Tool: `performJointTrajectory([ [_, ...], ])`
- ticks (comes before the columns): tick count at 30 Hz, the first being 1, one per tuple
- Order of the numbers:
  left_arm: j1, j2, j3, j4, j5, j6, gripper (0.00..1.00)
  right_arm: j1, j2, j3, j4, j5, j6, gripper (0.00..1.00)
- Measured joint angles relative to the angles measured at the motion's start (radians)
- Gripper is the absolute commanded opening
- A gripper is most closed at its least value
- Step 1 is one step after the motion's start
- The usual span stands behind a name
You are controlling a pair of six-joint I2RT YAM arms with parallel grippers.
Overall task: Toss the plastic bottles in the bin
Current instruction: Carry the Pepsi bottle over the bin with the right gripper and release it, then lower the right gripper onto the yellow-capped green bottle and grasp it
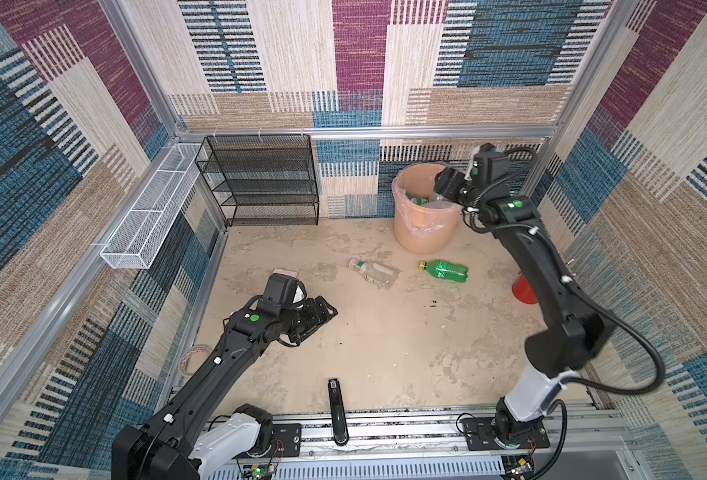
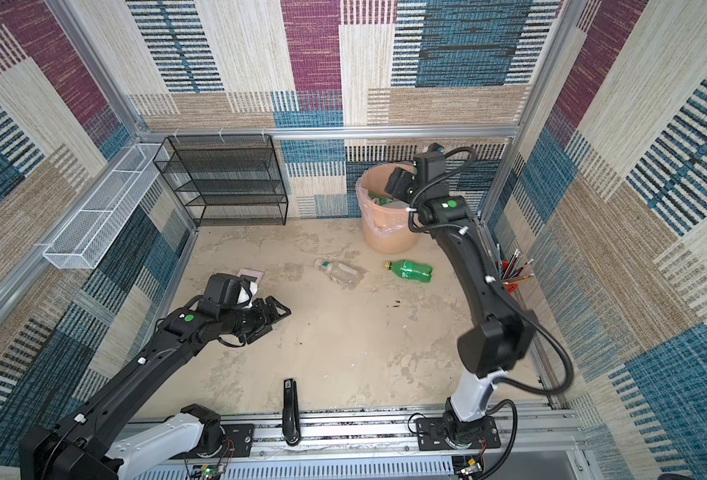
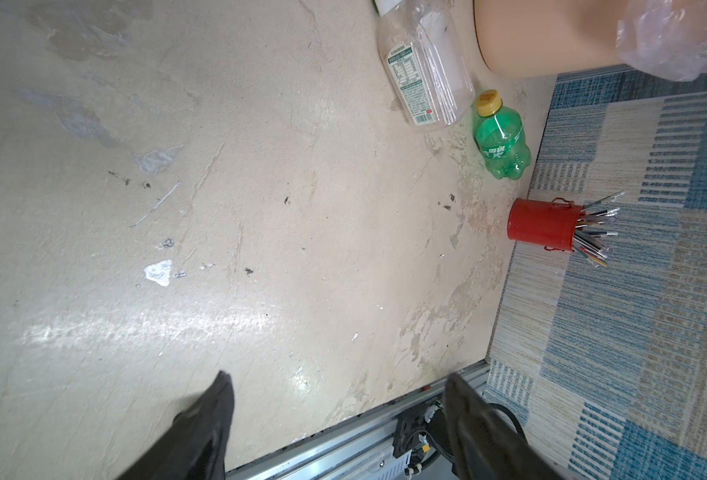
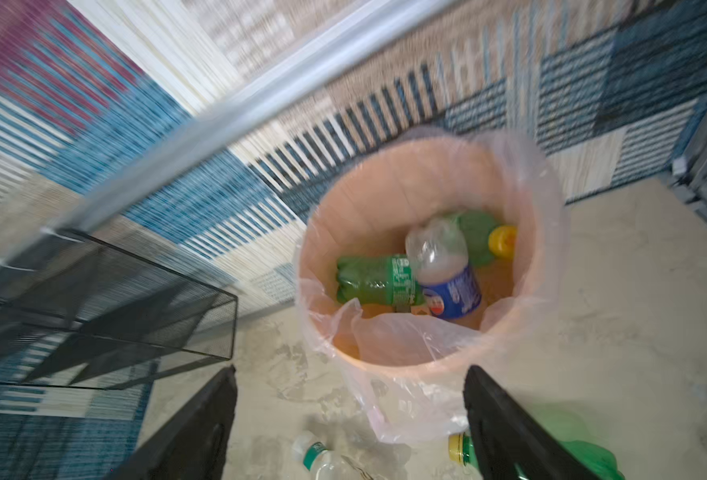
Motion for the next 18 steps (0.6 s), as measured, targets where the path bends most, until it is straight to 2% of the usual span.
performJointTrajectory([
  [3, 0.000, 0.012, -0.001, 0.003, 0.000, 0.000, 0.80, 0.002, -0.289, -0.168, 0.036, 0.011, 0.021, 0.85],
  [5, 0.000, 0.020, -0.001, 0.006, 0.000, 0.000, 0.80, -0.005, -0.377, -0.275, 0.126, 0.021, 0.051, 0.84],
  [10, 0.000, 0.026, -0.017, 0.018, 0.005, -0.005, 0.80, -0.035, -0.410, -0.590, -0.041, -0.036, 0.187, 0.86],
  [18, 0.000, -0.005, -0.039, 0.018, 0.008, -0.015, 0.80, -0.105, -0.408, -0.851, -0.044, -0.205, 0.401, 0.85],
])
